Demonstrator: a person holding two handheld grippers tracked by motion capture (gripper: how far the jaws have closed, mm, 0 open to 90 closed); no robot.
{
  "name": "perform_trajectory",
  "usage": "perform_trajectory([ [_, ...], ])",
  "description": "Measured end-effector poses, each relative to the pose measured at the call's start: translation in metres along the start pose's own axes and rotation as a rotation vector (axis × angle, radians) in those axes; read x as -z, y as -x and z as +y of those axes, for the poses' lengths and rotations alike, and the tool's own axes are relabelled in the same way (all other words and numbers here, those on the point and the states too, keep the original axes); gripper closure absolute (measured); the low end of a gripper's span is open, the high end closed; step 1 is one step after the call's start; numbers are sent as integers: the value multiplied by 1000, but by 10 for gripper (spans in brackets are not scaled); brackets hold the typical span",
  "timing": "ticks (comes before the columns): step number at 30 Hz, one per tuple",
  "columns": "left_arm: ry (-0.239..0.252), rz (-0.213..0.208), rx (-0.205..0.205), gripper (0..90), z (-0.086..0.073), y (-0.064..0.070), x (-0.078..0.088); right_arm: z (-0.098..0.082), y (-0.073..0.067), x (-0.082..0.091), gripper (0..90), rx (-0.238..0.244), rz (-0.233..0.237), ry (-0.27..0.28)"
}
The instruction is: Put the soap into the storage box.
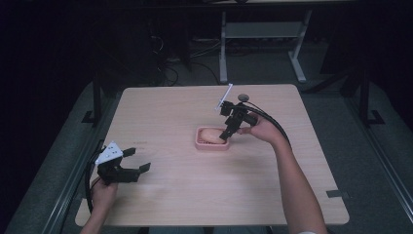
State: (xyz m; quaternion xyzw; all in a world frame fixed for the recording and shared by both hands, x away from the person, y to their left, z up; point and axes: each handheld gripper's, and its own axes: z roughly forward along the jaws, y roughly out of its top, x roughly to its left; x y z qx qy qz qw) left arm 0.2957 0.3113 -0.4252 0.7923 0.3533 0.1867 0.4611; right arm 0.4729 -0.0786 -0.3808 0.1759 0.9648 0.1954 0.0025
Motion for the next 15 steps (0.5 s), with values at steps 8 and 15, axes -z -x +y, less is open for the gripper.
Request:
perform_trajectory([
  [8,-1,1,-1,143,0,0,0,-8,-1,3,270,-20,-2,1],
  [15,-8,-1,-6,143,0,0,0,-15,-2,4,267,-24,-6,-5],
])
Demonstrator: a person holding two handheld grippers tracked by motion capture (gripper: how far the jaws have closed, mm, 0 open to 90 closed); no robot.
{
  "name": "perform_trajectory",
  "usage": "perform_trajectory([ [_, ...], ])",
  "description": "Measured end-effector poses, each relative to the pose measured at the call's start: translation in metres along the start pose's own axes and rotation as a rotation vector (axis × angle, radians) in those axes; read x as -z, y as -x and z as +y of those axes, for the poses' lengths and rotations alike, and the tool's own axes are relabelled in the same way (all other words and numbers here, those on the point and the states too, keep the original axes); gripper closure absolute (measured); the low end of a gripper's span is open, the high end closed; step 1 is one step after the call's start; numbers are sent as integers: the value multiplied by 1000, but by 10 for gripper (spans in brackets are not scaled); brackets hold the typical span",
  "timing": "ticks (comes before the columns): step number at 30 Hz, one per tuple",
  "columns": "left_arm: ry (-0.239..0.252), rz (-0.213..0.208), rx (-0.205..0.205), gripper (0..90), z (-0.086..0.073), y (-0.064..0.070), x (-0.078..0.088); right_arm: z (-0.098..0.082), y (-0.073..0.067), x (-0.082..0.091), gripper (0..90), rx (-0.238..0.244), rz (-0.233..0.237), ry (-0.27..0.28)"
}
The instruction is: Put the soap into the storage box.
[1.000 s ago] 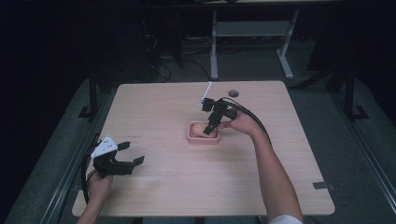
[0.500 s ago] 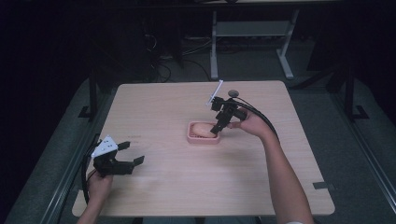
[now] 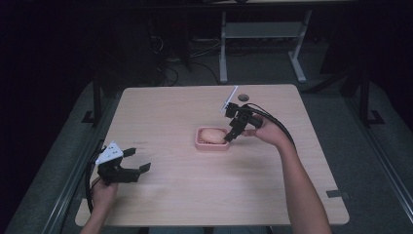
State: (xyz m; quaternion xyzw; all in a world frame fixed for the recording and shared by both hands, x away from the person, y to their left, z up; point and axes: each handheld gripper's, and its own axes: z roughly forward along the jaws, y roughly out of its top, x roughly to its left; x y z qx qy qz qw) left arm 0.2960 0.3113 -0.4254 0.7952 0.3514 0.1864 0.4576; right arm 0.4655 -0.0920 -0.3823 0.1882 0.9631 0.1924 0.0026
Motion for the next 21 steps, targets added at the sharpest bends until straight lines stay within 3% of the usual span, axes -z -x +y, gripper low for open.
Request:
perform_trajectory([
  [21,0,2,1,143,0,1,-1,-25,-6,9,258,-17,-12,-4],
])
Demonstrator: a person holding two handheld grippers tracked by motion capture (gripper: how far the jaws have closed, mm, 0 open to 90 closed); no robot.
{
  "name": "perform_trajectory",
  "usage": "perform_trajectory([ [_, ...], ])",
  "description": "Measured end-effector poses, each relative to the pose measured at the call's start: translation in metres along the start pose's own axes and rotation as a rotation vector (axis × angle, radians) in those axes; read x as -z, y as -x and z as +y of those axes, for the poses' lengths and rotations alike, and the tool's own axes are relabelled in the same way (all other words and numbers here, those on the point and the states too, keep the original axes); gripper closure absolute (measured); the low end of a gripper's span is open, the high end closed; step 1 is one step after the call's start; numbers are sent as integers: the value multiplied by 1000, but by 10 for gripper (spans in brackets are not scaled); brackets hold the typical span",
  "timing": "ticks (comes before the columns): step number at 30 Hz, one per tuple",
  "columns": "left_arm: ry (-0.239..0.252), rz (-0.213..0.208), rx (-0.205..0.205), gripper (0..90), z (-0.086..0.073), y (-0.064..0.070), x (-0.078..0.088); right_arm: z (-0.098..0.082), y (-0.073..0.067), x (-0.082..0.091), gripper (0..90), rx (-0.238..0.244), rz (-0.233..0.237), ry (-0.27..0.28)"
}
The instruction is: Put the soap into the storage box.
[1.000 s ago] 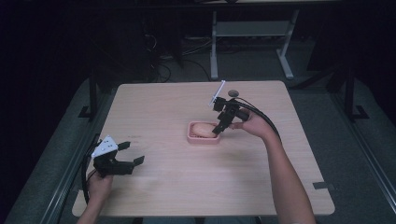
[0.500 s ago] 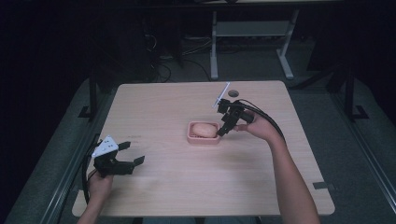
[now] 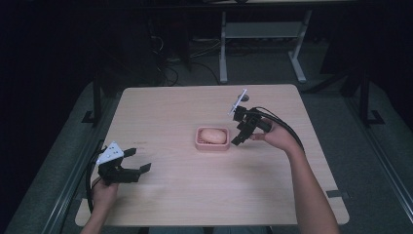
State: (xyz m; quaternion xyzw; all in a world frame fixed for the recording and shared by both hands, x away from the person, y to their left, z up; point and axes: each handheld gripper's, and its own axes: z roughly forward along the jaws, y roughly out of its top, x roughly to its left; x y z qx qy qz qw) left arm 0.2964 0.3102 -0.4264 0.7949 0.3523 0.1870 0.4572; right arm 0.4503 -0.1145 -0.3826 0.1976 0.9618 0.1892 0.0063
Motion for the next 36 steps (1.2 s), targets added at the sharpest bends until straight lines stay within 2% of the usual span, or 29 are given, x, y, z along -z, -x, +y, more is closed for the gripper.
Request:
perform_trajectory([
  [14,1,1,0,143,0,0,0,-15,-8,-4,249,-1,-1,-6],
  [36,-4,-2,-5,143,0,1,-1,-48,-20,-8,250,-43,-3,1],
])
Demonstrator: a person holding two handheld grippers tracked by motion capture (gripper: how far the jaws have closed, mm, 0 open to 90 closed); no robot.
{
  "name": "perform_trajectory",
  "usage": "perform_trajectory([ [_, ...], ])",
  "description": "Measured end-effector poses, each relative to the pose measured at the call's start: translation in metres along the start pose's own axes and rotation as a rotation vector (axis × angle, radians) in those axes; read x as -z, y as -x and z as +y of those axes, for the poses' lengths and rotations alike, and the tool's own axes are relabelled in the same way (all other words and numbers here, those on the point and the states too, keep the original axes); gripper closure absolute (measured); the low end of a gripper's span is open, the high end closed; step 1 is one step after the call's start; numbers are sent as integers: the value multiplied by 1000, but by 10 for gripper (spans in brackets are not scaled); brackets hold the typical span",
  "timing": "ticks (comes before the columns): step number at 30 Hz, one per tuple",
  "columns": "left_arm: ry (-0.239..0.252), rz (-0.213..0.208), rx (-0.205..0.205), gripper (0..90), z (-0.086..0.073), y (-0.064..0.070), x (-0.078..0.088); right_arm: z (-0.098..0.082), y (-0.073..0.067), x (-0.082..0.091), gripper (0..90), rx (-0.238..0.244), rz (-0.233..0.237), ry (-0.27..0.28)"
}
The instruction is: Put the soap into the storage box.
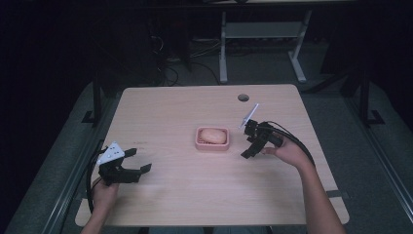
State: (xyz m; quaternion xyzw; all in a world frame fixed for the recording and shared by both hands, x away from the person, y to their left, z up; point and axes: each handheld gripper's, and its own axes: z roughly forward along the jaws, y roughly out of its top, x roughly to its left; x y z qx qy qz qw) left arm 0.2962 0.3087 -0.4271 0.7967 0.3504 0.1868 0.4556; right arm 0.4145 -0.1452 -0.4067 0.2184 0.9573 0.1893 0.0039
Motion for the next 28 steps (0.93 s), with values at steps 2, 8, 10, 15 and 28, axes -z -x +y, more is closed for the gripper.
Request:
perform_trajectory([
  [2,-1,0,2,143,0,0,0,-3,-1,0,249,-2,2,-6],
  [8,-1,0,1,143,0,0,0,-15,-6,-1,249,-11,-4,4],
  [10,0,1,2,143,0,0,0,-19,-8,-1,249,-13,-7,-5],
  [15,-3,1,2,143,-1,0,-1,-30,-15,0,249,-16,-10,17],
  [28,-3,-8,5,143,-1,1,0,-61,-35,-3,233,-47,-33,66],
])
